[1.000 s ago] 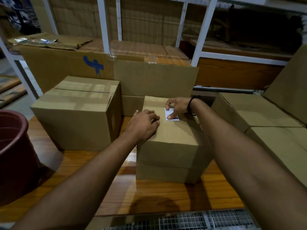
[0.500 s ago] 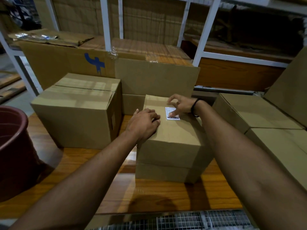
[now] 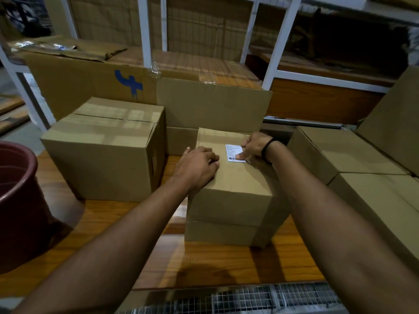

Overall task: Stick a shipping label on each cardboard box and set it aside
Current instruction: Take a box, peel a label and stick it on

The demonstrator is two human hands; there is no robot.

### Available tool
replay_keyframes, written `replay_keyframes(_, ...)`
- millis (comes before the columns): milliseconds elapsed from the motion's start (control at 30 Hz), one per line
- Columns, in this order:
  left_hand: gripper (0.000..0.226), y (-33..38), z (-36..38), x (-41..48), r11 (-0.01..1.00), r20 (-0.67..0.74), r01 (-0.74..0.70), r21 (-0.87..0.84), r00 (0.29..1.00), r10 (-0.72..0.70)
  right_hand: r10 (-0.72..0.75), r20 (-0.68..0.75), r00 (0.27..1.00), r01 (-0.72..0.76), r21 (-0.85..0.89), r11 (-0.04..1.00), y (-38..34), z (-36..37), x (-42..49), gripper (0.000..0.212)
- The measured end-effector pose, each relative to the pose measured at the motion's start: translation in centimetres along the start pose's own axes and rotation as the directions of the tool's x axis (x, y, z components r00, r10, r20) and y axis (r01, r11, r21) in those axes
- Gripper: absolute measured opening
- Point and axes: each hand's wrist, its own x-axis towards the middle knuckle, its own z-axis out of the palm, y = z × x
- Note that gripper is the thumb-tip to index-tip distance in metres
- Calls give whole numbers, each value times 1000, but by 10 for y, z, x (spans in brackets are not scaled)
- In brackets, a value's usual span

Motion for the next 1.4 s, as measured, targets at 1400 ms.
replay_keyframes(1400, 38, 1, -2, -2, 1000, 9, -2, -23, 1000, 2, 108, 6, 994, -107, 206, 973, -13, 2, -26, 48)
